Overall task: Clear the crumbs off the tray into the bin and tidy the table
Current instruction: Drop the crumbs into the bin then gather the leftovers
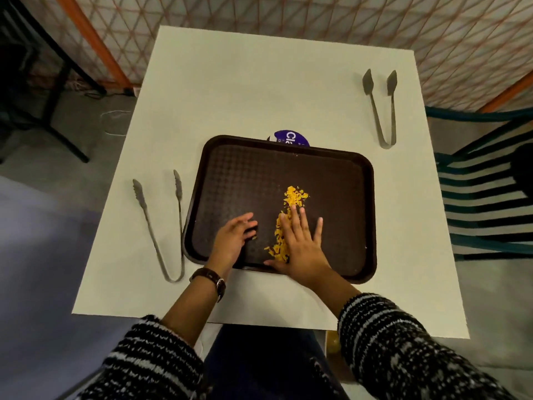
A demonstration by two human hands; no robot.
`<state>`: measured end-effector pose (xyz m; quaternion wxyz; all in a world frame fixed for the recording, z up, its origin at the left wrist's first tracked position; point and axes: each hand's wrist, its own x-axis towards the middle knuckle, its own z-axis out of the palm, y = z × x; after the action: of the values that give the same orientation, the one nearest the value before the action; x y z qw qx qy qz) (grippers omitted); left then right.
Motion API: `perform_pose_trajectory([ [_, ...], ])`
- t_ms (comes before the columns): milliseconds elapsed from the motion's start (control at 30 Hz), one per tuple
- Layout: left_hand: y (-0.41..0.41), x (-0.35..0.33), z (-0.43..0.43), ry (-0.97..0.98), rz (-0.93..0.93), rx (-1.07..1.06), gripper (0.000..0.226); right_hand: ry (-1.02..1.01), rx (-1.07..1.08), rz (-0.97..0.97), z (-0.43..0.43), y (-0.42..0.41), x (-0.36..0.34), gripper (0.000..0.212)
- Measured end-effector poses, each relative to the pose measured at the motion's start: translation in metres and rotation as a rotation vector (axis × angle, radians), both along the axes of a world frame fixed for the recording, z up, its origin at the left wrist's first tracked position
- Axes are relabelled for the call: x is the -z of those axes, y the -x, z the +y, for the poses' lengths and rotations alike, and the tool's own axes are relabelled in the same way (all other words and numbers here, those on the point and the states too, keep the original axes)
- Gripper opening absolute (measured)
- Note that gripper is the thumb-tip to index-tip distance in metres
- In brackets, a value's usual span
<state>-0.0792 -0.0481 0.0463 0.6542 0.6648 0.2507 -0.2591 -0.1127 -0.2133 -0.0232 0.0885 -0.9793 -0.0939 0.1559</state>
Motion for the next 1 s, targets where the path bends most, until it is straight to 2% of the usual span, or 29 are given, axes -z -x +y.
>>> perform_pose_trajectory([
  [233,-0.010,0.003,0.007,-0.039,0.014,-0.025,0.033,0.047,-0.273,-0.060,-0.007,-0.028,0.009,0.102],
  [333,-0.014,0.005,0.011,-0.067,0.017,-0.023,0.033,0.067,-0.340,-0.103,-0.007,-0.031,0.013,0.094],
  [600,-0.017,0.007,0.014,-0.068,0.046,-0.030,0.031,-0.024,0.007,-0.146,-0.017,-0.061,0.018,0.073],
  [667,-0.018,0.006,0.015,-0.070,0.040,-0.033,0.031,-0.045,0.049,-0.153,-0.017,-0.061,0.017,0.074],
  [867,-0.021,0.006,0.015,-0.061,0.042,-0.041,0.031,-0.017,-0.189,-0.170,0.009,-0.032,0.011,0.093],
  [1000,-0.020,0.009,0.017,-0.065,0.061,-0.039,0.029,0.048,-0.213,-0.165,0.029,-0.035,0.013,0.096],
])
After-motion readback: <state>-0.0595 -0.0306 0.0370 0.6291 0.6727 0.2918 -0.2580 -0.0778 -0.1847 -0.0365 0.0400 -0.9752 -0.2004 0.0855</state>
